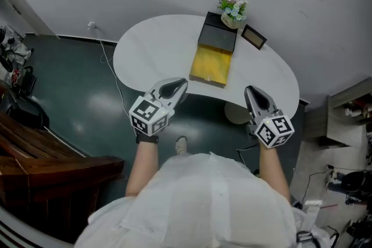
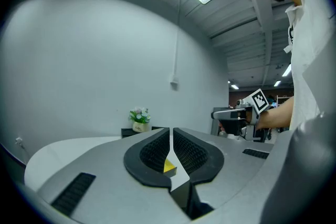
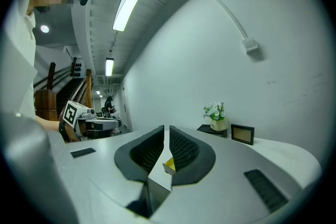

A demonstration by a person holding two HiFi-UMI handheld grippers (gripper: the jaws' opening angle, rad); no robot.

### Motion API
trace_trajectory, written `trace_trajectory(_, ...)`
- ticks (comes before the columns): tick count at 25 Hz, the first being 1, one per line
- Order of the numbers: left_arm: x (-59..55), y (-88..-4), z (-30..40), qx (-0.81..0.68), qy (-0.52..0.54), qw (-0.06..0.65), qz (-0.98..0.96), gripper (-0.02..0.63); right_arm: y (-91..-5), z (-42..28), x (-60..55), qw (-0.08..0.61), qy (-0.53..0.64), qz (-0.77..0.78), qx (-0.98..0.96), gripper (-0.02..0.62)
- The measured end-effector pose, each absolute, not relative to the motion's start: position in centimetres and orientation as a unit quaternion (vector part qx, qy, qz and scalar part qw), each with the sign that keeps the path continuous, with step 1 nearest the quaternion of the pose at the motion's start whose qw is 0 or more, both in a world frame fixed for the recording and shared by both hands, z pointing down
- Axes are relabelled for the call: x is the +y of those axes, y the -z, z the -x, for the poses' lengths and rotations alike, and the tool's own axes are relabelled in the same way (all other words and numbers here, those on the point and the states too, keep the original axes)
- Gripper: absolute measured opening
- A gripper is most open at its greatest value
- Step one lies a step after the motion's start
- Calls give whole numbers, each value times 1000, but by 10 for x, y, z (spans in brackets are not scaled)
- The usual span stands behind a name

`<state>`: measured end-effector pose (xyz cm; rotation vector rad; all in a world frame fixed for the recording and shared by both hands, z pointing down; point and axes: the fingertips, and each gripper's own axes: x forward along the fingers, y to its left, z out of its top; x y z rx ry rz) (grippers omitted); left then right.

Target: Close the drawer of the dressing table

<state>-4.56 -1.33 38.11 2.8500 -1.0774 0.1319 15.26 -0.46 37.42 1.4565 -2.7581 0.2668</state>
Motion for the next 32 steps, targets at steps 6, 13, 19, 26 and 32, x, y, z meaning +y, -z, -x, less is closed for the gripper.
trace_trajectory(6,-55,-379,83,-328,-40,43,-943,24,-376,-110,-45,13,-83,-480,-873,20)
trace_trajectory(13,-74,-390,114,-314,-31,53,-947,25,-382,-79,-62,33,-80,-489,-868,32)
trace_trajectory(19,-92,-398,110,-302,-31,63,-951,25,-390,-79,-76,59,-78,-491,-866,40)
trace_trajectory(26,-123,-408,93,-289,-46,70,-954,26,-401,-98,-118,74,-83,-493,-863,55)
trace_trajectory(32,-167,-406,70,-286,-51,68,-954,35,-406,-107,-156,98,-91,-463,-876,75)
